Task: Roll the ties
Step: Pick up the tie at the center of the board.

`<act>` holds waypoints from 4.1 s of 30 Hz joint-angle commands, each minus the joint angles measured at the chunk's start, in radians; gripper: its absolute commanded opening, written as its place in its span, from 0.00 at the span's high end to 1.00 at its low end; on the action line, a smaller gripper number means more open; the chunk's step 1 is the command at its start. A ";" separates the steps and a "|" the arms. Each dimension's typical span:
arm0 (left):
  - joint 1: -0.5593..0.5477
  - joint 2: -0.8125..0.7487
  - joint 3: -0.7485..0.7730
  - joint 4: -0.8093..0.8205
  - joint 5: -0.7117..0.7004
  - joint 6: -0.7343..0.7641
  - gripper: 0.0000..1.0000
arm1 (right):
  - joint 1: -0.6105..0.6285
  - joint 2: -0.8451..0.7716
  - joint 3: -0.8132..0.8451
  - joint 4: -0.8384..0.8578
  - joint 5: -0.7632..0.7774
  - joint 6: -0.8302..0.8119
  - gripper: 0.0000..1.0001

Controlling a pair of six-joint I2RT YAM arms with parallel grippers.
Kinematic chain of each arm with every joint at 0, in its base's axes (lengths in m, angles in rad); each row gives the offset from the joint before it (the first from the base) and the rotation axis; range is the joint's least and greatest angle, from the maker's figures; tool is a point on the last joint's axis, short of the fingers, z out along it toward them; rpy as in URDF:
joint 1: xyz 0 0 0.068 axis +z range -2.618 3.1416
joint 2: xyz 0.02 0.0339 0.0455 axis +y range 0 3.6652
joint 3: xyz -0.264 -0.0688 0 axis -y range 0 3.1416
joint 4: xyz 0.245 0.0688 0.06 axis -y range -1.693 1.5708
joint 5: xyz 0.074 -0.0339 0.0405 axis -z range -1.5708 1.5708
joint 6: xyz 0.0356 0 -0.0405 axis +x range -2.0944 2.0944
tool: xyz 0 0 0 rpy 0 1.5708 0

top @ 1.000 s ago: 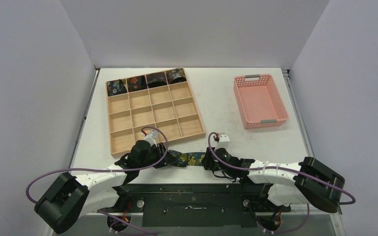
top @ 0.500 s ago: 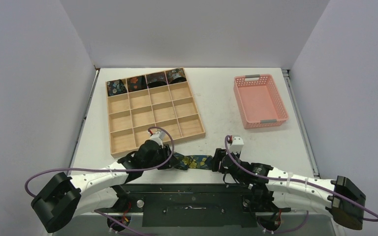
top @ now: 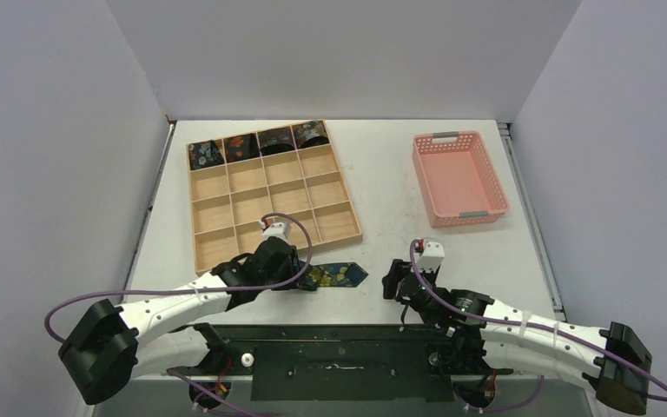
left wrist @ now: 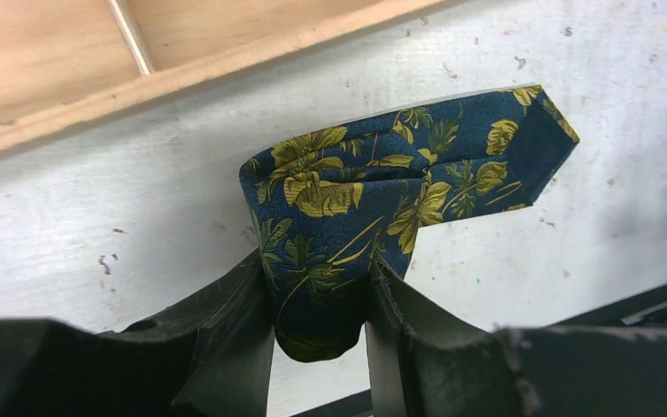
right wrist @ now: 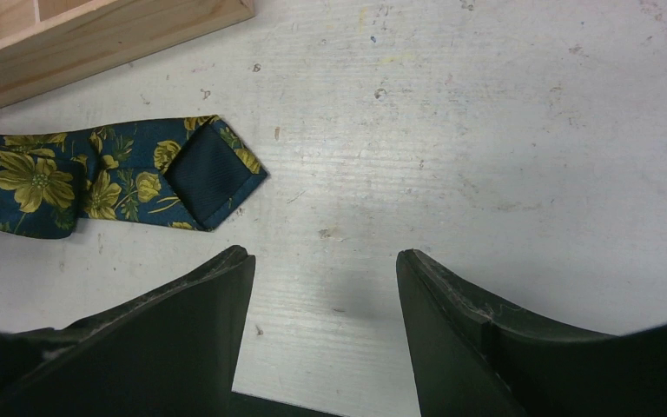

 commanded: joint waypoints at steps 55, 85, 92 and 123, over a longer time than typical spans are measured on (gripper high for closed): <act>-0.393 0.723 0.825 -0.686 -0.598 -0.028 0.32 | 0.006 -0.162 0.008 -0.060 0.028 0.048 0.36; -0.351 0.624 0.667 -0.256 -0.347 0.062 0.31 | 0.005 -0.177 0.012 -0.079 0.004 0.057 0.36; -0.313 0.460 0.537 -0.148 -0.274 0.043 0.30 | 0.005 -0.168 0.030 -0.075 -0.001 0.032 0.35; -0.192 -0.691 -0.103 -0.185 -0.427 -0.216 0.37 | 0.117 0.593 0.236 0.510 -0.252 -0.080 0.66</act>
